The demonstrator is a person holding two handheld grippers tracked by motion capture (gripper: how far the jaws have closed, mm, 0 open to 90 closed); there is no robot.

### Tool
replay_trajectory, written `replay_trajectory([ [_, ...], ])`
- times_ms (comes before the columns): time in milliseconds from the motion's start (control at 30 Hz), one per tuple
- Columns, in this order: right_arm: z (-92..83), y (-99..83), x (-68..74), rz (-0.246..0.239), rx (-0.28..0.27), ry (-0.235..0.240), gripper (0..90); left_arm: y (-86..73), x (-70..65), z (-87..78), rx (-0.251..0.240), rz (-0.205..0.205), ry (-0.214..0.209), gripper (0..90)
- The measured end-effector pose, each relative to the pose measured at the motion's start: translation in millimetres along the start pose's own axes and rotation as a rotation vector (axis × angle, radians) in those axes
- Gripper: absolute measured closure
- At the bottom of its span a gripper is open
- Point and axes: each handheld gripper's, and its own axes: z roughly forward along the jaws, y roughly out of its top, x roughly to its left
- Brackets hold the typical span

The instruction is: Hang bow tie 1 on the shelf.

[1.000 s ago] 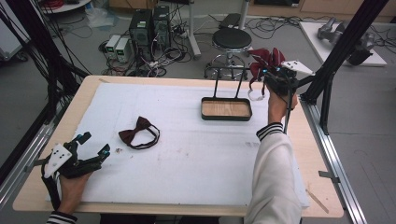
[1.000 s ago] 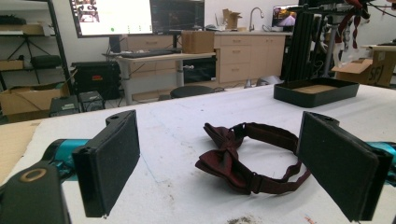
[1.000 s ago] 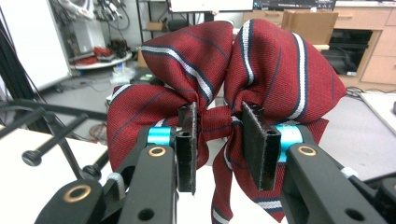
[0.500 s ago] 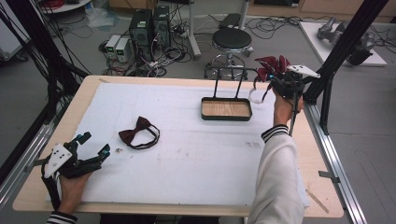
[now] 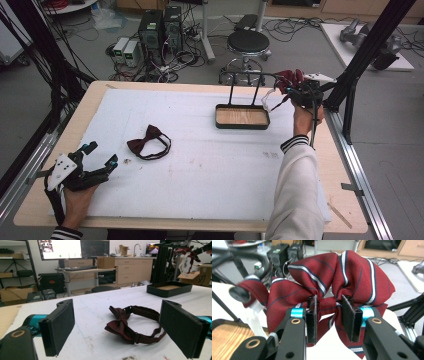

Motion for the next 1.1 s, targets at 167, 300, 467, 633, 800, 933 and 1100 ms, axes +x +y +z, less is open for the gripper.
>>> replay_trajectory([
  [167, 6.2, -3.6, 1.7, 0.002, 0.039, 0.026, 68.0, 0.0, 0.0, 0.0, -0.001, 0.000, 0.001, 13.7],
  [300, 9.2, -6.7, 1.5, 0.020, 0.070, 0.048, 67.9, -0.1, -0.1, 0.2, -0.004, -0.001, 0.001, 13.7],
  [467, 10.3, -8.1, 1.2, 0.019, 0.093, 0.068, 67.8, 0.0, 0.0, -0.1, -0.001, -0.002, -0.002, 13.7],
  [633, 11.1, -8.2, 1.6, 0.018, 0.100, 0.078, 67.5, -0.1, 0.0, -0.2, -0.004, -0.001, -0.001, 13.7],
  [800, 11.6, -8.0, 2.6, 0.014, 0.102, 0.083, 61.9, -0.2, -0.1, 0.0, -0.005, -0.001, 0.000, 13.7],
  [933, 12.9, -8.0, 4.8, -0.007, 0.133, 0.051, 37.6, -0.2, -0.2, 0.0, -0.005, 0.000, 0.001, 13.7],
  [1100, 12.5, -8.0, 7.3, -0.029, 0.151, 0.047, 21.6, -0.1, -0.2, 0.0, -0.005, 0.001, 0.000, 13.7],
])
